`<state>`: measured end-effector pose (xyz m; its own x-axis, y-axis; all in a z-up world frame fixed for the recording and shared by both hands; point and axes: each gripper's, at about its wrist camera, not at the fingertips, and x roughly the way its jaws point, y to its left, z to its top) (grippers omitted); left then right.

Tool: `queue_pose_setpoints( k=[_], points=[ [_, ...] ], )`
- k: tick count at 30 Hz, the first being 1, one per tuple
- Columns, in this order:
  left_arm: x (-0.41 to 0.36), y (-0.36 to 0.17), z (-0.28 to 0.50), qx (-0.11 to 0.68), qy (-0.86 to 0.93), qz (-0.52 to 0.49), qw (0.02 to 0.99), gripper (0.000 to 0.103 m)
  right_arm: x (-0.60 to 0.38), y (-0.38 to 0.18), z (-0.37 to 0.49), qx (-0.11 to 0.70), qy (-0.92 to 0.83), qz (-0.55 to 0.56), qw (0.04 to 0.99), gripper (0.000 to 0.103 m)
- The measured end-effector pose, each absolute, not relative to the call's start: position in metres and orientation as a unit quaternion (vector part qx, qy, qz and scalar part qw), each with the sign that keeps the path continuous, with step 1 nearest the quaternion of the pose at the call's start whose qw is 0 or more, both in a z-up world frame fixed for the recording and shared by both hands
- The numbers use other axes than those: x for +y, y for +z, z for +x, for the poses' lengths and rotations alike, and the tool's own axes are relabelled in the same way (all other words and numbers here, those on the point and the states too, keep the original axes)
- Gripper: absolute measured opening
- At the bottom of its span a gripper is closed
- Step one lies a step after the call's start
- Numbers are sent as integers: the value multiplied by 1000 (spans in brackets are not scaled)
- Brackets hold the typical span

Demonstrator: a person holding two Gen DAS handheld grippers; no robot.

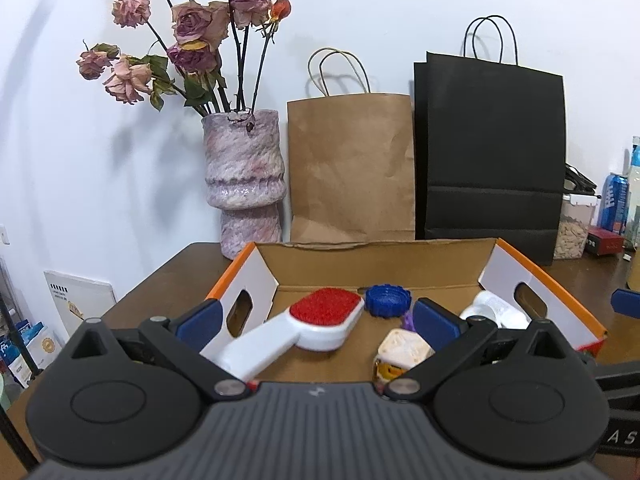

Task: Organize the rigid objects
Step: 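Withdraw both grippers from the box back over the table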

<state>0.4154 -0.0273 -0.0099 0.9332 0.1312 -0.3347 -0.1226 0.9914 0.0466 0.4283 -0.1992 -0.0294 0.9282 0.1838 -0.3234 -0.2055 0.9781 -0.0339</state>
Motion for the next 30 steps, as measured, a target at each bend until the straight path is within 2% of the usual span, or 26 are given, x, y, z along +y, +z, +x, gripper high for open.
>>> queue_pose_setpoints(
  k=[30],
  points=[
    [-18,-28,341,206,55,19,977,103,-210,-40,343,199,89,-38,975,103]
  ],
)
